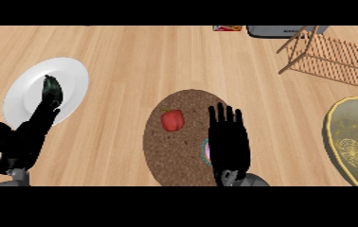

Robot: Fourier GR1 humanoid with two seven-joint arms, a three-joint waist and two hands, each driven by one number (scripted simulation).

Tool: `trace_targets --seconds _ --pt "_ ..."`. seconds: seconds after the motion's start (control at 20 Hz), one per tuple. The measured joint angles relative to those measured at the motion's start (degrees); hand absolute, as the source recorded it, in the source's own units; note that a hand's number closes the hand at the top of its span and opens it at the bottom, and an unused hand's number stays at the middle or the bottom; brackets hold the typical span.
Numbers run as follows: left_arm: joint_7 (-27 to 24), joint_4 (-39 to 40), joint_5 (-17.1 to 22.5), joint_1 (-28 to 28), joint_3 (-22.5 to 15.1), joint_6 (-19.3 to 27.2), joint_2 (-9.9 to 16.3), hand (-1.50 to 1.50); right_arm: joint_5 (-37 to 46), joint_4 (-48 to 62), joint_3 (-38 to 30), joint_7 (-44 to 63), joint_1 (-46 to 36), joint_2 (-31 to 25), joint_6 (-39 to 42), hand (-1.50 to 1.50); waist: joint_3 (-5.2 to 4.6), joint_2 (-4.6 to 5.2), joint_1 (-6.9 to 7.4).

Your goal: Pick the cupcake from the placemat and place it in the tiered shelf

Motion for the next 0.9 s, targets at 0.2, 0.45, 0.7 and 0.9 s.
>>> trace_targets --seconds 0.2,0.45,0.7,0.9 --pt "1.54 -2.04 -0.62 0.5 0.49 -0.1 -0.57 0.0 0.02 2.79 -0.89 -0.89 0.05 0.0 -2.35 1.5 0.01 -0.01 0.04" --pt "2.04 -2.33 -1.26 0.53 1.3 -0.67 -1.23 0.0 -0.97 4.58 -2.54 -2.64 0.48 0.03 -3.94 1.5 0.0 -0.02 0.02" --pt "2.72 -2.22 -1.53 -0.35 2.21 -1.55 -1.45 0.0 0.85 6.18 -2.06 -5.43 0.08 -0.97 -5.69 1.5 -0.05 -0.14 0.01" --pt "2.69 -2.45 -2.41 -0.07 2.41 -1.39 -2.25 0.0 3.51 6.15 -0.97 -6.64 0.54 -1.47 -7.71 1.5 -0.05 -0.16 0.01"
